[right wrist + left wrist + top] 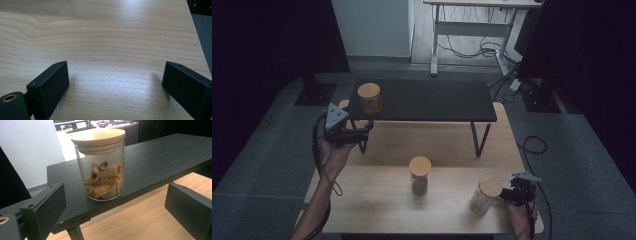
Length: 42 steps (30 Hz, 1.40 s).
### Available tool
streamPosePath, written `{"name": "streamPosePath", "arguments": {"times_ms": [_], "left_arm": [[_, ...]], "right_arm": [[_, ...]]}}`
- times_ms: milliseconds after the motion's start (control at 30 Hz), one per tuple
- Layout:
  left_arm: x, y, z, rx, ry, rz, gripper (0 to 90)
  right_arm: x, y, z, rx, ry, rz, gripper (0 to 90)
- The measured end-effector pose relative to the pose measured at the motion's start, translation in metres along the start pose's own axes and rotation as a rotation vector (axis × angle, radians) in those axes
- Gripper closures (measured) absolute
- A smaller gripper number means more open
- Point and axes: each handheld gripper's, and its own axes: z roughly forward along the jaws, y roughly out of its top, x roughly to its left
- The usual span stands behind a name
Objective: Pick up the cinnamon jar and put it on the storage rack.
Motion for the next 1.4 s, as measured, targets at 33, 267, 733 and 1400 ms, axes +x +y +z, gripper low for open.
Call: {"name": "streamPosePath", "arguments": {"times_ms": [33, 267, 733, 1400], "left_arm": [[0.000, -0.001, 0.000, -0.001, 0.000, -0.002, 3.2], [-0.001, -0.006, -0.004, -0.002, 0.000, -0.005, 3.1], [-0.007, -0.013, -0.009, 0.002, -0.003, 0.000, 2.9], [-0.008, -0.028, -0.012, 0.028, -0.010, -0.030, 3.0]], "right_arm": [[0.000, 0.000, 0.000, 0.000, 0.000, 0.000, 6.5], [0.000, 0.000, 0.000, 0.000, 0.000, 0.000, 6.4], [0.000, 0.000, 0.000, 0.000, 0.000, 0.000, 6.4], [0.000, 0.000, 0.000, -0.001, 0.000, 0.000, 6.4]]}}
